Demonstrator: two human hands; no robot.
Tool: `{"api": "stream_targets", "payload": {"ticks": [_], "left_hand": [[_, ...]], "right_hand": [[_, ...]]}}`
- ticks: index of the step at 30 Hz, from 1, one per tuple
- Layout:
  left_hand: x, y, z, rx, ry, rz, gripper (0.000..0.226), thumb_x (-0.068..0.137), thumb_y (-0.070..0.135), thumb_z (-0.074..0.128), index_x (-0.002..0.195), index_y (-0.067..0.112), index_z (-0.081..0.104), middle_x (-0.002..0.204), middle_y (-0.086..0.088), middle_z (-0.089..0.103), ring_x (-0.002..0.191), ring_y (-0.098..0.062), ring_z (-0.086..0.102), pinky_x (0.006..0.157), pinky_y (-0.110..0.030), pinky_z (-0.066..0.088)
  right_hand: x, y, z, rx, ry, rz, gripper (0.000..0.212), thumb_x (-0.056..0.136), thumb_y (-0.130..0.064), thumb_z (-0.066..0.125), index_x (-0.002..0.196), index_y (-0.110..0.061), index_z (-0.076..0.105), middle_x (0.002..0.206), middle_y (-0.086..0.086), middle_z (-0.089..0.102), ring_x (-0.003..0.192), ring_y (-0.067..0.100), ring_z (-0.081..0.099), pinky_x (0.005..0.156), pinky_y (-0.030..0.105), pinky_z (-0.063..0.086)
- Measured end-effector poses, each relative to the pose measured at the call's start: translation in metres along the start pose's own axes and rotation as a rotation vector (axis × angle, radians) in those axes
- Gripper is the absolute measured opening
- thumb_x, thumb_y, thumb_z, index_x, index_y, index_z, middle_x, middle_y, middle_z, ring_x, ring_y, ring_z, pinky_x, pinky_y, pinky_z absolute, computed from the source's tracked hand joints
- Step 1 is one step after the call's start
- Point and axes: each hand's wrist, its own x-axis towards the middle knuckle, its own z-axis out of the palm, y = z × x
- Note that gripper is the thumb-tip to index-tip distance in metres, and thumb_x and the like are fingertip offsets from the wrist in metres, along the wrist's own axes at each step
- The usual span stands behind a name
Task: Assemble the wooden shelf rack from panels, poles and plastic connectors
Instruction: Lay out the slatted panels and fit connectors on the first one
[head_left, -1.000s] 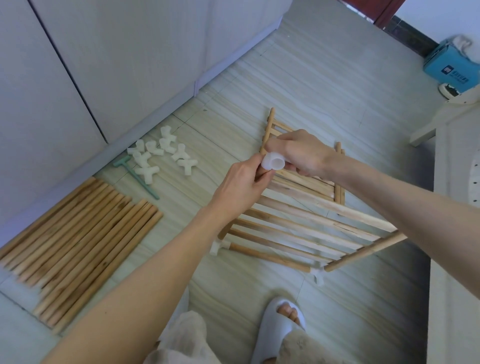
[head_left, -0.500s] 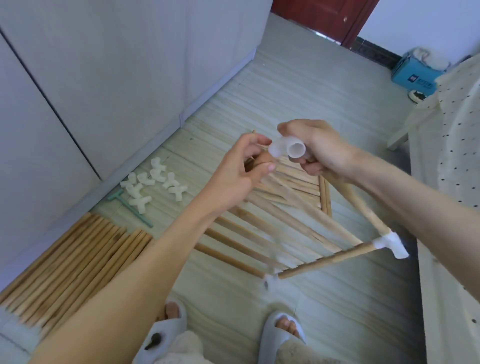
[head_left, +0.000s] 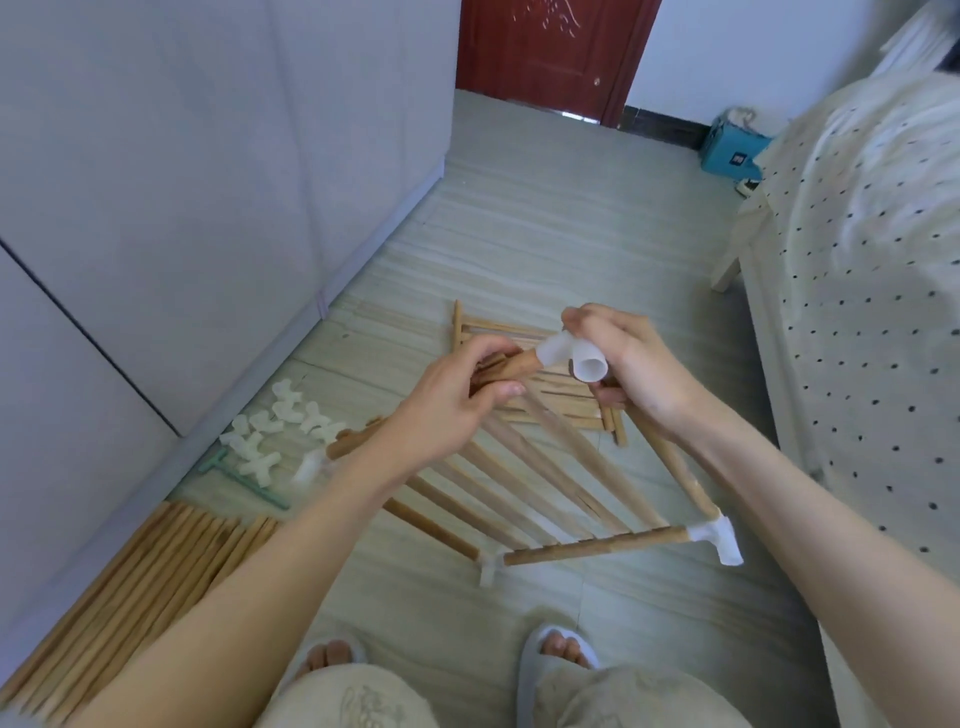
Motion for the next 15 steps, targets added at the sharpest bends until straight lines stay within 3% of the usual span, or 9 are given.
{"api": "stream_targets", "payload": {"ticks": [3, 5, 8, 12, 15], "left_hand": [[-0.001, 0.006, 0.01, -0.039, -0.044, -0.021, 0.026, 0.074, 0.035, 0.063, 0.091, 0.053, 0.053, 0.096, 0.015, 0.063, 0.097, -0.009, 0.061, 0.091, -0.033, 0.047], [0.0, 0.009, 0.015, -0.071, -0.069, -0.031, 0.03, 0.072, 0.036, 0.065, 0.087, 0.06, 0.055, 0.096, 0.014, 0.065, 0.096, -0.01, 0.061, 0.092, -0.037, 0.049], [0.002, 0.009, 0.021, -0.077, -0.081, -0.031, 0.034, 0.07, 0.035, 0.067, 0.088, 0.062, 0.056, 0.094, 0.016, 0.066, 0.096, -0.01, 0.062, 0.092, -0.037, 0.049], [0.003, 0.008, 0.024, -0.06, -0.085, -0.021, 0.035, 0.07, 0.038, 0.065, 0.088, 0.065, 0.054, 0.09, 0.032, 0.063, 0.091, 0.003, 0.061, 0.088, -0.024, 0.048], [0.002, 0.009, 0.019, -0.041, -0.058, -0.01, 0.029, 0.074, 0.039, 0.065, 0.09, 0.061, 0.054, 0.094, 0.029, 0.063, 0.094, 0.005, 0.059, 0.086, -0.017, 0.044]], "right_hand": [[-0.015, 0.008, -0.005, -0.061, -0.032, -0.007, 0.041, 0.095, -0.028, 0.045, 0.079, 0.007, 0.057, 0.049, -0.003, 0.037, 0.038, 0.007, 0.029, 0.036, 0.016, 0.022], [-0.023, 0.014, -0.008, -0.061, -0.031, 0.009, 0.045, 0.097, -0.028, 0.042, 0.093, 0.013, 0.06, 0.045, -0.011, 0.04, 0.037, 0.002, 0.031, 0.037, 0.013, 0.024], [-0.026, 0.02, -0.011, -0.061, -0.033, 0.042, 0.046, 0.097, -0.031, 0.039, 0.098, 0.008, 0.064, 0.042, -0.015, 0.041, 0.036, 0.0, 0.034, 0.038, 0.009, 0.027], [-0.026, 0.027, -0.011, -0.096, -0.009, 0.023, 0.051, 0.099, -0.035, 0.033, 0.1, 0.003, 0.067, 0.038, -0.019, 0.046, 0.036, -0.004, 0.046, 0.038, 0.004, 0.031], [-0.022, 0.024, -0.01, -0.113, -0.025, 0.007, 0.052, 0.099, -0.042, 0.032, 0.094, -0.006, 0.07, 0.037, -0.021, 0.046, 0.036, -0.006, 0.047, 0.037, 0.003, 0.03]]}}
